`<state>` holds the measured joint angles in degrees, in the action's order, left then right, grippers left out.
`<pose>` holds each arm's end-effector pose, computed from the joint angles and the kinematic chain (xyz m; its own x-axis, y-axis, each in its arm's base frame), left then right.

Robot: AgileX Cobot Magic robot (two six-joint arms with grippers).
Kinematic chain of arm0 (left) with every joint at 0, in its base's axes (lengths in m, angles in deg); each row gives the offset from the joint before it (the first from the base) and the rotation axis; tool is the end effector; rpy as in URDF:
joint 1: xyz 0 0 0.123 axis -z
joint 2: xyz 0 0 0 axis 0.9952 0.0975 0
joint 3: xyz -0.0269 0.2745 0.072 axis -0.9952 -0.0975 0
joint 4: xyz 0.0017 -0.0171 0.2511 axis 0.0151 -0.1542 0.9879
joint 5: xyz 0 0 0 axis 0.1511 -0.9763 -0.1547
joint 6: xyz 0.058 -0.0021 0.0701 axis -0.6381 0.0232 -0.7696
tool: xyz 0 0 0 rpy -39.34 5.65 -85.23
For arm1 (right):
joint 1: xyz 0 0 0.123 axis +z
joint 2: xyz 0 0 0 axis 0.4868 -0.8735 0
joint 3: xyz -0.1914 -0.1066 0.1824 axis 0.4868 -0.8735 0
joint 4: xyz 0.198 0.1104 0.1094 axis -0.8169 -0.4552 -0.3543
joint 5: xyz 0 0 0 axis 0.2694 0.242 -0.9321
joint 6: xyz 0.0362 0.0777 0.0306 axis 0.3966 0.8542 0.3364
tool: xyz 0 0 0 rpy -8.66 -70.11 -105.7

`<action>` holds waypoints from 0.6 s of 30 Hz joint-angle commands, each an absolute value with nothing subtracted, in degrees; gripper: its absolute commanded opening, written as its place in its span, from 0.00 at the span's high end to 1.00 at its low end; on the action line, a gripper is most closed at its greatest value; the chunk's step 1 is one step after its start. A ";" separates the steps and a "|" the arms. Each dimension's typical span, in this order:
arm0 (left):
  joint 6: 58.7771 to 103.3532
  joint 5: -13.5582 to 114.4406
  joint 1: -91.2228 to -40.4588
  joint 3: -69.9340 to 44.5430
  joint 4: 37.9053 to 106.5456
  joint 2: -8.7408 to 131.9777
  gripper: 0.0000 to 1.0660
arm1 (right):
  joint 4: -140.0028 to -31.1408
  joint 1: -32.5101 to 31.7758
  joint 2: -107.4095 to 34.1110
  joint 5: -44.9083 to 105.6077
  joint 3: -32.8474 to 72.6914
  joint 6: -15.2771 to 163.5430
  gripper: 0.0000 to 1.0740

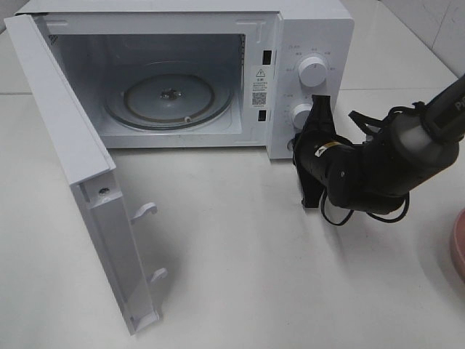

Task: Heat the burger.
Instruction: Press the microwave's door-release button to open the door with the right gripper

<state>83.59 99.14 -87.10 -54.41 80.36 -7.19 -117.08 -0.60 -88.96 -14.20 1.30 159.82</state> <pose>-0.0047 -0.0091 0.2784 -0.4356 -0.0554 -0.8984 0.0257 0.9969 -0.0739 0.3452 0.1475 0.0896 -0.0397 0.9972 0.0637 0.3719 -0.0444 0.9272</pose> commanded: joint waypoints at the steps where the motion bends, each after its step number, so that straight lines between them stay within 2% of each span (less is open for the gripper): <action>1: 83.70 98.57 -86.81 -54.58 80.30 -8.68 0.03 | -114.62 -0.31 -85.81 -17.58 -0.53 160.05 1.00; 18: 83.70 98.57 -86.81 -54.58 80.30 -8.68 0.03 | -114.62 -0.31 -76.30 -9.84 -9.18 154.72 0.99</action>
<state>83.59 99.14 -87.10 -54.41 80.36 -7.19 -115.19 -0.54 -78.99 -10.76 -7.64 156.90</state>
